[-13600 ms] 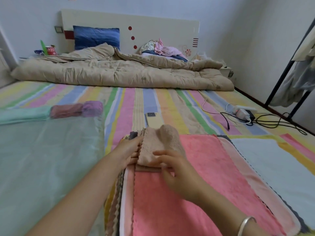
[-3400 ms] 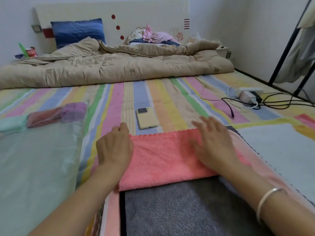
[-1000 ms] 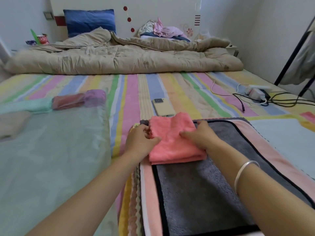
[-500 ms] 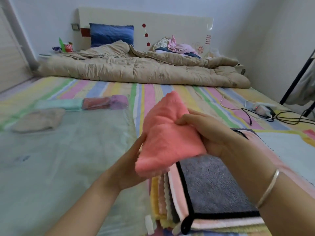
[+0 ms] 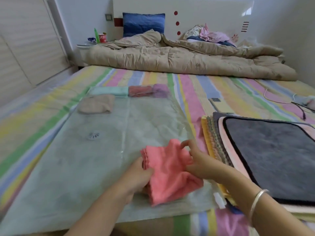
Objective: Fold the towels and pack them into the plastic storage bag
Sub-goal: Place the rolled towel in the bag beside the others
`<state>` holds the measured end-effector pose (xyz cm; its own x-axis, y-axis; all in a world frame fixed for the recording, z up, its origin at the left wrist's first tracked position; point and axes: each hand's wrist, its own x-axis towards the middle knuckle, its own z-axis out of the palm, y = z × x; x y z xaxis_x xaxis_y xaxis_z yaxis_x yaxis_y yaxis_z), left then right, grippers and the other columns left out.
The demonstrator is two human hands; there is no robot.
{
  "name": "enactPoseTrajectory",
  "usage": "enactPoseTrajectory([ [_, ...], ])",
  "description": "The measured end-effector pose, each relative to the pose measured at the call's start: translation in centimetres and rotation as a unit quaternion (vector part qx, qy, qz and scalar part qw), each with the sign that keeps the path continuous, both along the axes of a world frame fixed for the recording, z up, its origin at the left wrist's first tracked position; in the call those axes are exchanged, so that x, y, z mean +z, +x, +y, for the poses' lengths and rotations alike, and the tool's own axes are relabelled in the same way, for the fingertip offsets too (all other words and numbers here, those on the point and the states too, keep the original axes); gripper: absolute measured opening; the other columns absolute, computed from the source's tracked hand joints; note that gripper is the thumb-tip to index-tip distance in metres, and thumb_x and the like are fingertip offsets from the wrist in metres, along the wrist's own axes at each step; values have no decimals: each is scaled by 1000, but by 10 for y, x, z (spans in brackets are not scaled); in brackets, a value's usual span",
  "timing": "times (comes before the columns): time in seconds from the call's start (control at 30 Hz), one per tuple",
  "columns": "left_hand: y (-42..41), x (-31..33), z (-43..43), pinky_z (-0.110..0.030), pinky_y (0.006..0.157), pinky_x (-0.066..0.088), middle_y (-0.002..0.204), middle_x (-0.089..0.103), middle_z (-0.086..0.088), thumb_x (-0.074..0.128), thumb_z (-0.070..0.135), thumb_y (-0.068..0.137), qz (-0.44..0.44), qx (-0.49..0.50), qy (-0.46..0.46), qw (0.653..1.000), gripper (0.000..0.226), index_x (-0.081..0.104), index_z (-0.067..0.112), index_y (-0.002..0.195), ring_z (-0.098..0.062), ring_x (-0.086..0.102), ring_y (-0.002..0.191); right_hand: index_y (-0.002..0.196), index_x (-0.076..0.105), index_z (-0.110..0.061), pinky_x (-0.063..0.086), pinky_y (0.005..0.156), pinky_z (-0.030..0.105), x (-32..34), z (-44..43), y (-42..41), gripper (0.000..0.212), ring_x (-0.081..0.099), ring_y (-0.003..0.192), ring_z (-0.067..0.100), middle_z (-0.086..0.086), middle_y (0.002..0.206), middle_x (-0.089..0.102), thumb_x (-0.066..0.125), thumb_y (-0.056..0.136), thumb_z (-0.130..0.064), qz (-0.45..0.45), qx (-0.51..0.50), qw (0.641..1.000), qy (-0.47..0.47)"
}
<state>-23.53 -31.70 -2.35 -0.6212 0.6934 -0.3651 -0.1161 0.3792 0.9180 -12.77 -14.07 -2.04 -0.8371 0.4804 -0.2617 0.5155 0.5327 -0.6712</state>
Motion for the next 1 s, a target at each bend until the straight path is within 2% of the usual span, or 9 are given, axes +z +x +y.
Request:
enactPoseTrajectory([
  [0.07, 3, 5, -4, -11, 39, 38, 60, 65, 15, 45, 10, 98, 55, -5, 27, 998, 22, 63, 22, 93, 6, 53, 45, 116, 50, -29, 47, 74, 31, 4, -21, -8, 45, 58, 86, 25, 1, 103, 50, 47, 77, -6, -14, 48, 980, 193],
  [0.17, 2, 7, -10, -26, 61, 54, 85, 73, 4, 42, 44, 100, 62, -1, 19, 998, 33, 65, 22, 105, -5, 60, 63, 107, 57, -31, 40, 66, 32, 19, -68, -14, 23, 59, 87, 30, -2, 108, 45, 45, 89, -24, -6, 51, 949, 310],
  [0.23, -3, 12, -15, -42, 76, 57, 100, 72, -7, 38, 50, 100, -24, -4, 27, 999, 46, 67, 16, 109, -18, 66, 78, 106, 59, -28, 34, 67, 32, 23, -93, -14, 32, 58, 92, 27, -1, 108, 45, 35, 96, -46, 1, 53, 951, 303],
  [0.33, -14, 27, -31, -36, 74, 54, 116, 68, -9, 35, 52, 98, -229, -44, 111, 966, 55, 60, 11, 126, -21, 63, 102, 106, 51, -26, 37, 71, 33, 23, -116, -9, 60, 53, 94, 18, -7, 100, 38, 35, 81, -78, 12, 56, 962, 268],
  [0.47, -27, 34, -57, -53, 94, 52, 132, 60, -14, 40, 37, 100, -340, -52, 214, 914, 45, 50, 9, 133, -29, 58, 122, 111, 45, -21, 43, 65, 34, 9, -121, -3, 41, 55, 86, 25, -5, 97, 35, 57, 84, -49, 30, 3, 966, 258],
  [0.53, -24, 26, -67, -49, 89, 55, 123, 66, -11, 49, 29, 99, -185, -45, 172, 966, 33, 54, 13, 127, -22, 66, 110, 98, 46, -21, 40, 61, 34, 6, -118, 2, 20, 52, 74, 25, -1, 90, 41, 53, 82, -30, 59, -23, 978, 200],
  [0.6, -24, 12, -84, -38, 88, 56, 116, 68, 3, 64, 41, 89, 157, -88, 56, 982, 34, 59, 23, 117, -9, 67, 101, 83, 45, -22, 36, 53, 24, 7, -114, 11, 9, 50, 63, 17, 1, 80, 49, 52, 78, -23, 83, -42, 989, 114],
  [0.7, -32, -16, -107, -26, 97, 41, 122, 54, 17, 58, 70, 64, 517, -254, -88, 812, 67, 56, 34, 120, -2, 50, 113, 82, 52, -24, 38, 45, 16, 11, -115, 26, 16, 54, 52, 8, 3, 72, 57, 53, 81, -8, 120, -64, 991, 12],
  [1.0, -48, -23, -126, -22, 67, 48, 114, 62, 9, 74, 39, 71, 679, -227, 5, 698, 18, 64, 29, 82, -11, 58, 104, 83, 65, -23, 42, 52, 13, 34, -131, 49, 22, 53, 54, 3, -14, 63, 60, 55, 74, -6, 225, -9, 971, -78],
])
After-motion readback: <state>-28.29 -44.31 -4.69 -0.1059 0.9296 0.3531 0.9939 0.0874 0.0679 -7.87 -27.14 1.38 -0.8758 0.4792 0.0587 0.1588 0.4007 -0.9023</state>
